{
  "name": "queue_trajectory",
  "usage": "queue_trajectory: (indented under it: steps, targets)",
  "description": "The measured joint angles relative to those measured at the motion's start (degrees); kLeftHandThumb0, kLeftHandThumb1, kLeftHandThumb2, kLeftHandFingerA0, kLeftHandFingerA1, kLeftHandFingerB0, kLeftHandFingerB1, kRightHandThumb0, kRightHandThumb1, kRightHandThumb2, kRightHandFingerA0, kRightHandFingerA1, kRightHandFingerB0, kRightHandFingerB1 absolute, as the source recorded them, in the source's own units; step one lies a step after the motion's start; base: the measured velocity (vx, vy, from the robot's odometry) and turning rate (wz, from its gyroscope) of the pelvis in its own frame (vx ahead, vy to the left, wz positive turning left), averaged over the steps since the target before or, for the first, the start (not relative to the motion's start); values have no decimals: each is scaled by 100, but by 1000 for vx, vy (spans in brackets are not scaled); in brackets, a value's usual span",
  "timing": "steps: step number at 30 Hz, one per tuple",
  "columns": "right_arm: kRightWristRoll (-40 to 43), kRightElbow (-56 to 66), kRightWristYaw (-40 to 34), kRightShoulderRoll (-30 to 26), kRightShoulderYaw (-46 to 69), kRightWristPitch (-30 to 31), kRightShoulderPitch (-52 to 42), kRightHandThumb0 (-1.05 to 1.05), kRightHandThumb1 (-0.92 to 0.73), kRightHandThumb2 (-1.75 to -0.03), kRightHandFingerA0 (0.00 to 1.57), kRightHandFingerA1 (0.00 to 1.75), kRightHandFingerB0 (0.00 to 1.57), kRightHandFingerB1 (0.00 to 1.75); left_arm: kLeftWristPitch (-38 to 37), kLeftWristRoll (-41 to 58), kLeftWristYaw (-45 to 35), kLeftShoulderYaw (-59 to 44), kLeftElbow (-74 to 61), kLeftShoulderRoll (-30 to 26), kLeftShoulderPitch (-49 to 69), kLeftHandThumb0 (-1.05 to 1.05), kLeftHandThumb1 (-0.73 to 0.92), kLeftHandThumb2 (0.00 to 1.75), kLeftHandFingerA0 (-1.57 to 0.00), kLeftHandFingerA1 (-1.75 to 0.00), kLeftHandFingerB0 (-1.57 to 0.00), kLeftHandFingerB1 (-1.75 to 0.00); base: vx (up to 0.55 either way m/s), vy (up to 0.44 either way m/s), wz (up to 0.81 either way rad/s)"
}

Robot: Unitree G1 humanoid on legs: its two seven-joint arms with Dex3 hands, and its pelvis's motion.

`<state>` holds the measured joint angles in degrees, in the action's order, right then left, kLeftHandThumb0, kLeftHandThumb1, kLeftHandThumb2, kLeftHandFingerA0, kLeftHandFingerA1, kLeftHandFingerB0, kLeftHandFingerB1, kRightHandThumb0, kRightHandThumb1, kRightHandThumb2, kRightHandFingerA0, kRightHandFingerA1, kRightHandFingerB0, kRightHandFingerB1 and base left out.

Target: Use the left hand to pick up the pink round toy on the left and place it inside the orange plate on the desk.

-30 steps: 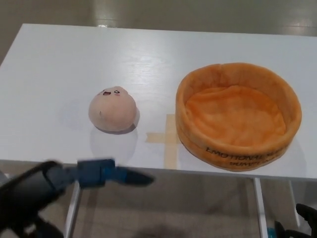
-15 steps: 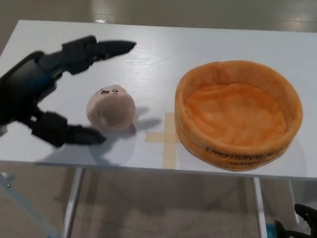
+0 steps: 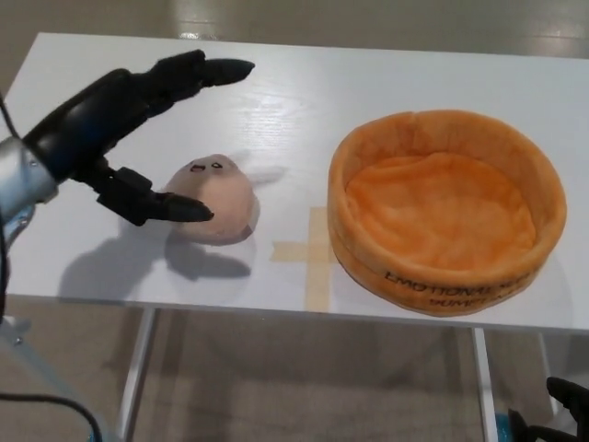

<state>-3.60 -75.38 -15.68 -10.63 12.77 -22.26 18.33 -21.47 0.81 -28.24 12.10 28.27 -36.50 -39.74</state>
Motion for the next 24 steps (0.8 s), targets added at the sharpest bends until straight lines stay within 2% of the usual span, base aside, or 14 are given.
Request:
queue_trajectory:
  steps: [1,2,5,6,7,10,13,14,16,17,20,21,23,24]
  targets:
    - [0,0,0,0,0,0,0,-35,-38,-85,33,108,12,87,-1,-41,21,47,81,7,-44,-47,34,71,0,-9,-6,-27,0,0,0]
    - [0,0,0,0,0,0,1,-29,-30,-97,44,79,23,66,0,-167,81,174,314,25,-159,-49,28,63,0,-12,-6,-32,0,0,0]
    - [1,-1,0,0,2,0,1,-30,-30,-98,45,80,23,66,4,-450,229,461,776,87,-374,-47,29,63,-1,-12,-7,-32,0,0,0]
    - [2,-1,0,0,3,0,1,-33,-38,-86,33,106,15,85,6,-527,279,551,909,118,-429,-49,29,63,-3,-12,-8,-33,0,0,0]
    - [1,-1,1,0,2,0,1,-31,-31,-98,43,79,23,66,7,-606,329,639,1033,147,-481,-49,30,63,-5,-13,-9,-34,0,0,0]
    - [1,-1,1,0,3,-1,1,-34,-38,-87,32,103,14,84,17,-933,573,995,1567,267,-659,-47,36,51,-2,-24,-13,-29,0,0,0]
    - [0,-2,2,0,1,-2,1,-33,-39,-86,31,101,14,84,27,-1210,802,1288,2043,403,-809,-47,36,51,-3,-24,-14,-30,0,0,0]
    - [0,-2,2,0,1,-2,1,-31,-32,-98,43,78,24,66,29,-1275,853,1353,2145,427,-837,-29,12,75,0,-50,0,-47,0,0,0]
    - [0,-4,1,0,0,-2,1,-31,-32,-98,43,78,24,66,30,-1465,1038,1538,2440,499,-917,-29,12,75,0,-50,0,-47,0,0,0]
    - [0,-5,0,0,0,-2,1,-31,-33,-98,40,76,23,65,30,-1538,1115,1609,2549,527,-954,-54,36,64,-24,-40,-16,-36,0,0,0]
    - [0,-14,-1,0,-2,-2,1,-29,-36,-88,32,98,17,81,20,-1830,1492,1860,2953,646,-1113,-54,40,67,-29,-42,-19,-37,0,0,0]
    - [0,-18,-1,1,-1,-2,1,-33,-40,-85,30,95,15,81,19,-1881,1564,1901,3022,666,-1144,-34,65,61,-91,-55,-46,-35,0,0,0]
    - [4,-28,2,1,4,-2,1,-33,-40,-85,30,95,15,81,-13,-2039,1819,1978,3298,776,-1229,-34,65,61,-91,-55,-46,-35,0,0,0]
    - [5,-33,2,1,4,-2,0,-30,-33,-100,38,75,23,66,-31,-2053,1874,1966,3359,811,-1245,-24,77,63,-109,-82,-68,-42,0,0,0]
